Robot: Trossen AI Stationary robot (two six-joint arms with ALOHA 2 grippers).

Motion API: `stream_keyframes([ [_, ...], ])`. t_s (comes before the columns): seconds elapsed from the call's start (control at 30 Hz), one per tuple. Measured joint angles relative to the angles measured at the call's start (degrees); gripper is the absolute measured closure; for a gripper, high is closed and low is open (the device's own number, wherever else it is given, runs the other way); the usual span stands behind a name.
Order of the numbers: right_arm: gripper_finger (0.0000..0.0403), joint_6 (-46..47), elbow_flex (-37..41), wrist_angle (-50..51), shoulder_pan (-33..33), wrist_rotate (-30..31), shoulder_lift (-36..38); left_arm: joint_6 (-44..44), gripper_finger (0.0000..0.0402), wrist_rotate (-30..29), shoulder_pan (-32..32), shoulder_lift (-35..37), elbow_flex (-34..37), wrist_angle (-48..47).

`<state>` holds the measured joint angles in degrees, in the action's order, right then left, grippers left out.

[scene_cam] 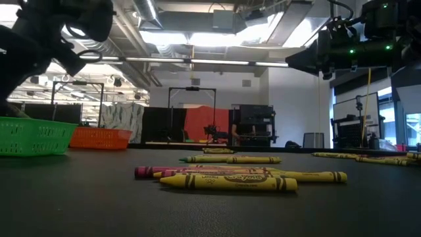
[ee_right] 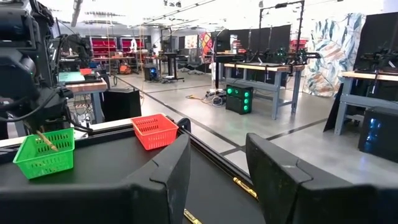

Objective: Sort crayons
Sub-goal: Put the yellow crayon into the green bin, then put the green crayon into the orange bin

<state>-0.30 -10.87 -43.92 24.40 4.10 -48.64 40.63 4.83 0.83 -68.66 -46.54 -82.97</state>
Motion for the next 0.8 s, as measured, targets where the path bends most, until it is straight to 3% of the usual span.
stream_keyframes([
  [0.33, 0.0249, 0.00, 0.00, -0.02, 0.00, 0.43, 0.00, -3.00, 0.0306, 3.32, -4.38, 0.02, -1.42, 0.03],
  [0.5, 0.0249, 0.00, 0.00, -0.02, 0.00, 0.43, 0.00, -7.49, 0.0298, -0.89, -5.83, 0.02, -7.78, 1.56],
  [0.67, 0.0249, 0.09, 0.00, 0.09, 0.00, 0.43, 0.00, -15.43, 0.0298, -9.10, -8.08, 0.04, -13.40, 14.85],
  [0.8, 0.0249, 0.11, 0.00, 0.12, 0.00, 0.43, 0.00, -25.19, 0.0300, -10.48, -10.91, -0.46, -13.62, 29.76],
])
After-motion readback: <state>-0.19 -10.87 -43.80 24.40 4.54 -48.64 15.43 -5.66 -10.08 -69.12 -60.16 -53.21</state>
